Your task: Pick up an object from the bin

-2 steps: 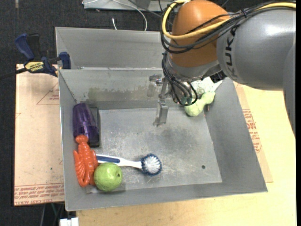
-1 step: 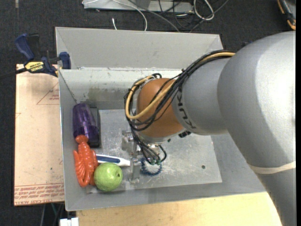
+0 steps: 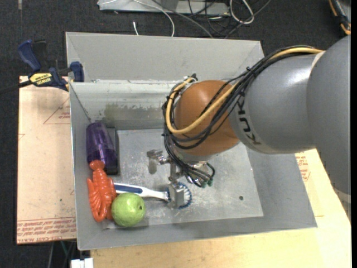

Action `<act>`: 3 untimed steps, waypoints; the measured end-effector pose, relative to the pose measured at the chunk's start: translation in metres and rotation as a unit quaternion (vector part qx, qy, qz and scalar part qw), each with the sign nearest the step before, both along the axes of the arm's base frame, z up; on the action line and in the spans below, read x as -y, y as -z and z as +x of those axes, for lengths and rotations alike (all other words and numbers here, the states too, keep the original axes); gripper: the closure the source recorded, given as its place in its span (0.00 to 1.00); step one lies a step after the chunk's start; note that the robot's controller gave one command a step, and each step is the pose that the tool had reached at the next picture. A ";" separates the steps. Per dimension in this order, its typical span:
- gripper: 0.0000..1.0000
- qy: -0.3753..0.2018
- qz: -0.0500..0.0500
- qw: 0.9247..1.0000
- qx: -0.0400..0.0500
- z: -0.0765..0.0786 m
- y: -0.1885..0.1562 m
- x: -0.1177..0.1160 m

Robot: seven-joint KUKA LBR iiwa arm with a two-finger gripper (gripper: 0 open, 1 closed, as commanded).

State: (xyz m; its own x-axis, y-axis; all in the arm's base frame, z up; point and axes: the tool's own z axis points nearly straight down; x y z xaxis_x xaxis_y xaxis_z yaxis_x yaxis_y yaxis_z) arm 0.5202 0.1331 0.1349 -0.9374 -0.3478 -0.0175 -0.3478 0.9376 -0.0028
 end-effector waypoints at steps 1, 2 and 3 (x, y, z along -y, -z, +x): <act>0.00 0.118 0.001 0.993 -0.012 0.009 0.075 -0.008; 0.00 0.057 0.002 0.998 0.001 -0.022 0.064 0.006; 1.00 0.113 0.003 0.994 -0.008 0.009 0.072 -0.007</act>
Offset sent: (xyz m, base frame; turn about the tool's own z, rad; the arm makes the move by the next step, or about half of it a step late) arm -0.0235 -0.0064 -0.0649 0.1115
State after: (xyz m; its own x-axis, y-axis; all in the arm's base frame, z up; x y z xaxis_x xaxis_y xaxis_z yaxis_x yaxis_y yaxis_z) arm 0.5288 0.1405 0.0632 -0.9916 -0.1291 -0.0036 -0.1291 0.9916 0.0061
